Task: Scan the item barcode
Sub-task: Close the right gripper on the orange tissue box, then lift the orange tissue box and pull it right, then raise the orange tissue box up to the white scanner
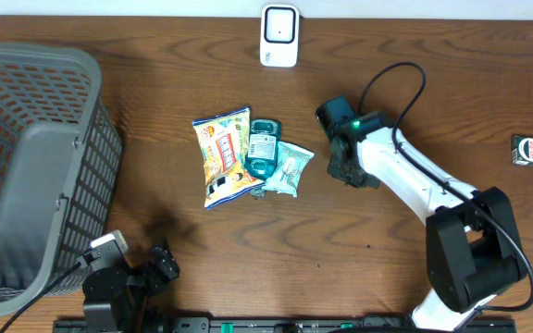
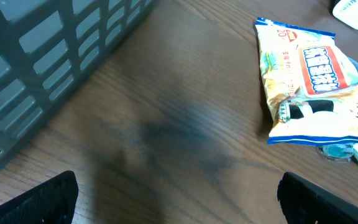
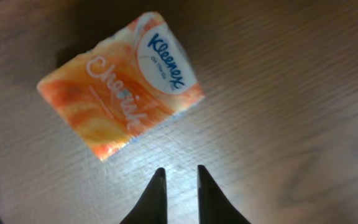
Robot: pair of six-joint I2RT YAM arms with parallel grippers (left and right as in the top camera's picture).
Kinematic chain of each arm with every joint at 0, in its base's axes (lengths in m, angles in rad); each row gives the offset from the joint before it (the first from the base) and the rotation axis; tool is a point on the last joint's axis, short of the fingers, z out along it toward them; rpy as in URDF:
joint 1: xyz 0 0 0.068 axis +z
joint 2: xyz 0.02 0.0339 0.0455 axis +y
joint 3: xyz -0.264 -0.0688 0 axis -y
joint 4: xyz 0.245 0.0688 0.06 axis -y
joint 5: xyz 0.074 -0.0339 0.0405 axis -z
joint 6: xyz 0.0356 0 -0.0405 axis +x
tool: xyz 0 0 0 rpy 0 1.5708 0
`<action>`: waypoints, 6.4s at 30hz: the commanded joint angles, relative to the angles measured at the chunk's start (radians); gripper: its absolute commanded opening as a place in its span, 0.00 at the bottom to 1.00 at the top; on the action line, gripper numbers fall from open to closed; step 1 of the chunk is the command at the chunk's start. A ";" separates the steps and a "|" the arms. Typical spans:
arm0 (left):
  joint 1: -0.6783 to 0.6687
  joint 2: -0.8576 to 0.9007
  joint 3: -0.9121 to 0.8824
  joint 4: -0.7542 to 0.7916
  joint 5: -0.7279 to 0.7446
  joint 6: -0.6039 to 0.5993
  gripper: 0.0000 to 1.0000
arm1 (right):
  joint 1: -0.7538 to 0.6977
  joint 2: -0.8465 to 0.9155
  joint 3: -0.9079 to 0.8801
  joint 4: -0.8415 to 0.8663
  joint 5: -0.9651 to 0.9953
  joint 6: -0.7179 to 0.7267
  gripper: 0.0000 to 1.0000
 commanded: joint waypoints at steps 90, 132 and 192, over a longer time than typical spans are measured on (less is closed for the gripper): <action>0.006 -0.002 0.009 -0.012 0.013 -0.002 0.98 | -0.228 -0.035 -0.221 0.406 -0.726 -0.116 0.01; 0.006 -0.002 0.009 -0.012 0.013 -0.002 0.98 | -0.301 -0.426 -0.221 -0.468 -1.104 -0.103 0.01; 0.006 -0.002 0.009 -0.012 0.013 -0.002 0.98 | -0.055 0.679 0.608 1.538 -0.306 -0.925 0.01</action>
